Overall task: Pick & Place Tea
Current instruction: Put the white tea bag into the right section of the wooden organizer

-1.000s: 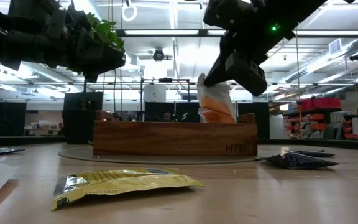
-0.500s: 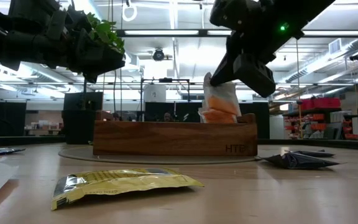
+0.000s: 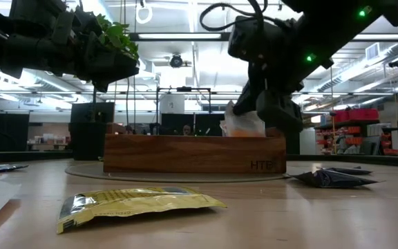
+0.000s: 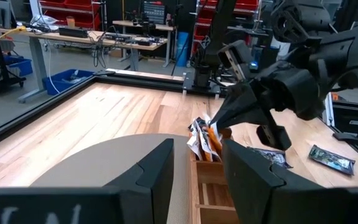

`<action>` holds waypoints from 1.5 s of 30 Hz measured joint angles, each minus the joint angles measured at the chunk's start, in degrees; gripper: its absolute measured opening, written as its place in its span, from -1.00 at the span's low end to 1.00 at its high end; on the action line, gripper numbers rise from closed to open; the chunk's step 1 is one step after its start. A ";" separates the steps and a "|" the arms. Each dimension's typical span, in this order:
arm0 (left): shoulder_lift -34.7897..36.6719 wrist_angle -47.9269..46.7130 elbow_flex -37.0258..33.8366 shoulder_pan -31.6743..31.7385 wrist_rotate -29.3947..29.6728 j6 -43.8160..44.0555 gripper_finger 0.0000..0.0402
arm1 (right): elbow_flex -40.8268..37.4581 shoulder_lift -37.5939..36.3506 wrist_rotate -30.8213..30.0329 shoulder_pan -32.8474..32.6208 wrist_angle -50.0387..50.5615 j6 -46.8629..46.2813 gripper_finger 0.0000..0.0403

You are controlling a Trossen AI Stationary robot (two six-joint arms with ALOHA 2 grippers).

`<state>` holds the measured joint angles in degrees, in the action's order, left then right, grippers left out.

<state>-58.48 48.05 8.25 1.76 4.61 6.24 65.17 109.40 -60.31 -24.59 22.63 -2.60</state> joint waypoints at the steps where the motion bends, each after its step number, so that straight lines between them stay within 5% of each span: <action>1: 0.00 0.00 0.00 0.00 0.01 0.00 -0.30 | 0.00 0.01 -0.58 -0.01 -0.22 -0.01 -0.99; 14: 0.00 0.00 0.00 0.00 0.01 0.00 -0.30 | 0.00 -0.07 4.47 0.01 -0.67 0.05 -0.81; 21: -0.01 -0.12 0.00 0.00 0.01 0.02 -0.30 | 0.00 -0.09 8.45 -0.02 -0.66 -0.01 -0.43; 29: 0.00 -0.24 0.00 0.00 0.01 0.10 -0.30 | 0.00 -3.52 5.92 -0.16 -0.71 1.56 -0.05; 45: -0.02 -0.33 0.02 -0.07 -2.84 1.33 -0.30 | -0.09 -8.87 8.33 -0.49 -0.63 -5.56 -0.17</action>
<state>-58.50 47.72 8.27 1.69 1.76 7.57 65.08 100.53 -51.99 -25.08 22.00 -8.16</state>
